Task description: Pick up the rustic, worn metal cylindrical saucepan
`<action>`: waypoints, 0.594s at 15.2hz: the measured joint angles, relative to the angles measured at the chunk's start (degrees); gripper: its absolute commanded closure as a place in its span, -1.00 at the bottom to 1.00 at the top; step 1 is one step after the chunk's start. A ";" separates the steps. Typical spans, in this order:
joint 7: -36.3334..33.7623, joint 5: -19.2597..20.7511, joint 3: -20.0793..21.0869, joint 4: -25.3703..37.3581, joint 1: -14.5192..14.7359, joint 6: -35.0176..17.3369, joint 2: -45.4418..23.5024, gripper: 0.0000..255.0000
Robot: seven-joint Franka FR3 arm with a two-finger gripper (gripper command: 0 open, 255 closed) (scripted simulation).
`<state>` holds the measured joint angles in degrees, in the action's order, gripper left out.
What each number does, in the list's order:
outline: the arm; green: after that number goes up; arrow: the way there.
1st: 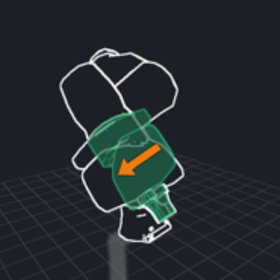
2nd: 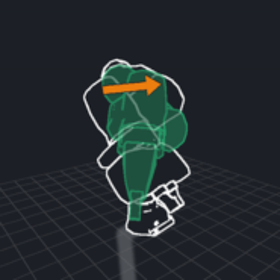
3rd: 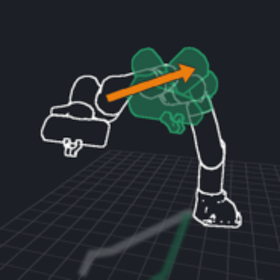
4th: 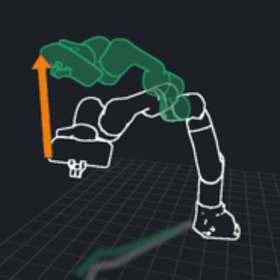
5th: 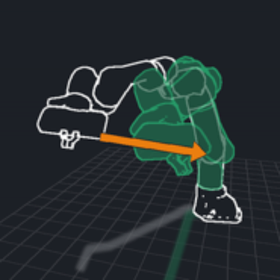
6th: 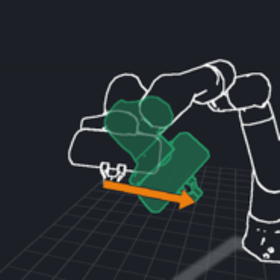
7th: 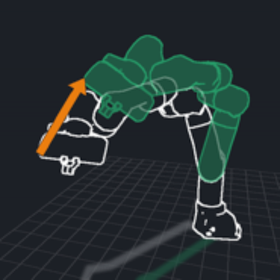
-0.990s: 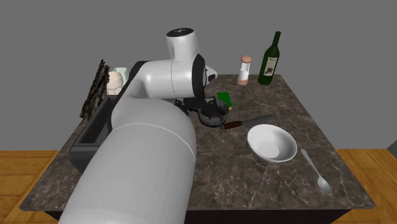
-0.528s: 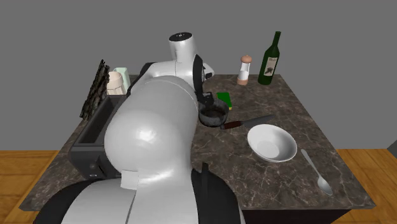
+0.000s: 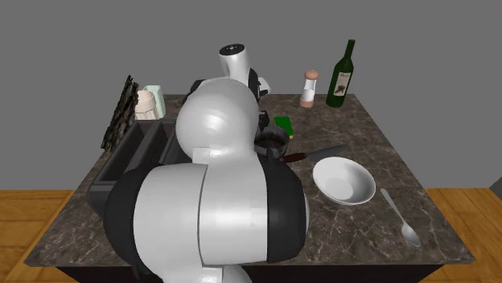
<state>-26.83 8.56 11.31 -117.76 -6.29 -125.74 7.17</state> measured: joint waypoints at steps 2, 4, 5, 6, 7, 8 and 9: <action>-0.61 0.35 0.07 -0.43 -0.05 -1.28 -0.78 -1.00; -0.99 0.61 0.08 -1.64 -0.09 -2.81 -1.11 -1.00; -1.24 0.77 0.13 -2.17 -0.08 -3.49 -1.28 -1.00; -1.50 0.99 0.16 -2.73 -0.10 -4.40 -1.65 -1.00; -1.59 1.09 0.15 -2.97 -0.13 -4.84 -1.87 -1.00; -1.66 1.15 0.15 -3.26 -0.13 -5.16 -1.89 1.00; -1.70 1.17 0.16 -3.41 -0.13 -5.33 -1.90 1.00</action>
<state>-28.53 9.73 11.47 -121.17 -6.42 -131.07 5.27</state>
